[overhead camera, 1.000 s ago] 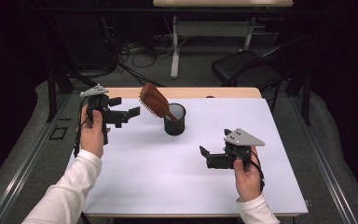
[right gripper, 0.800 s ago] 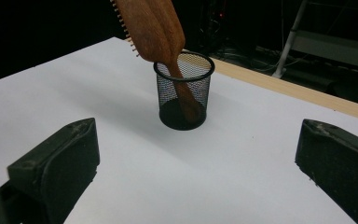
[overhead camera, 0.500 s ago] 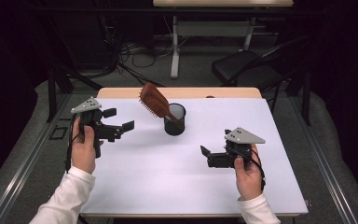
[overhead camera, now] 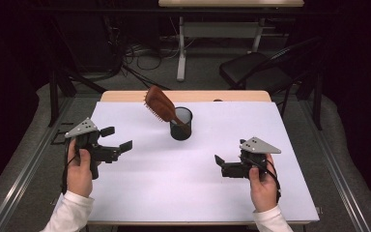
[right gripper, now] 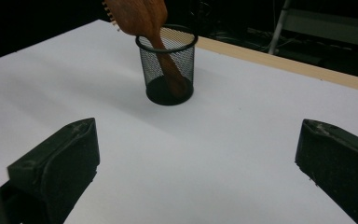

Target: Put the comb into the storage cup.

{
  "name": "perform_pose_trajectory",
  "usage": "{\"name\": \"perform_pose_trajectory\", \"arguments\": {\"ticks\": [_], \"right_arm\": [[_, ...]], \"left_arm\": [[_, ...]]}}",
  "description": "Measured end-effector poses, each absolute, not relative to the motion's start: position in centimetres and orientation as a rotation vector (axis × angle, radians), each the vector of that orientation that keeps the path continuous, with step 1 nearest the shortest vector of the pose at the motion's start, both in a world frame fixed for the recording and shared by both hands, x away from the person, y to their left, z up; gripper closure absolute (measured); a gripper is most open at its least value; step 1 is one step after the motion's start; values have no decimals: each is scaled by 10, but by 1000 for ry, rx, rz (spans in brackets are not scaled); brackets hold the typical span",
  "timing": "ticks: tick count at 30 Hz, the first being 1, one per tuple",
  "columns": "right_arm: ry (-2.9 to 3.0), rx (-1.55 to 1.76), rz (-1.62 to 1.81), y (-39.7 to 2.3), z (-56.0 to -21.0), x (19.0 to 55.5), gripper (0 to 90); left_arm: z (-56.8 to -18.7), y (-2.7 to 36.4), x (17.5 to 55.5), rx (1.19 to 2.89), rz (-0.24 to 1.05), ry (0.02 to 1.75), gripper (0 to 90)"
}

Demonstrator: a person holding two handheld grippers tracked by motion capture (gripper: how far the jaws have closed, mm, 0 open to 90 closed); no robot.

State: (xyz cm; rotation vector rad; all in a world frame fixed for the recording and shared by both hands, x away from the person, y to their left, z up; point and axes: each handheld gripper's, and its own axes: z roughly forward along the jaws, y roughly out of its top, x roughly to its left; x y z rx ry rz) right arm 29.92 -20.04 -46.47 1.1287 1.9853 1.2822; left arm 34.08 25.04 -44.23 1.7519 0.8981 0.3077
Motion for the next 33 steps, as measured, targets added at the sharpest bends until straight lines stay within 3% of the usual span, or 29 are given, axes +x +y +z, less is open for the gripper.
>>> {"name": "perform_pose_trajectory", "arguments": {"ticks": [33], "right_arm": [[1935, 1221, 1212, -244, -506, 277, 0]], "left_arm": [[-498, 278, 313, 1747, 360, 946, 4]]}}
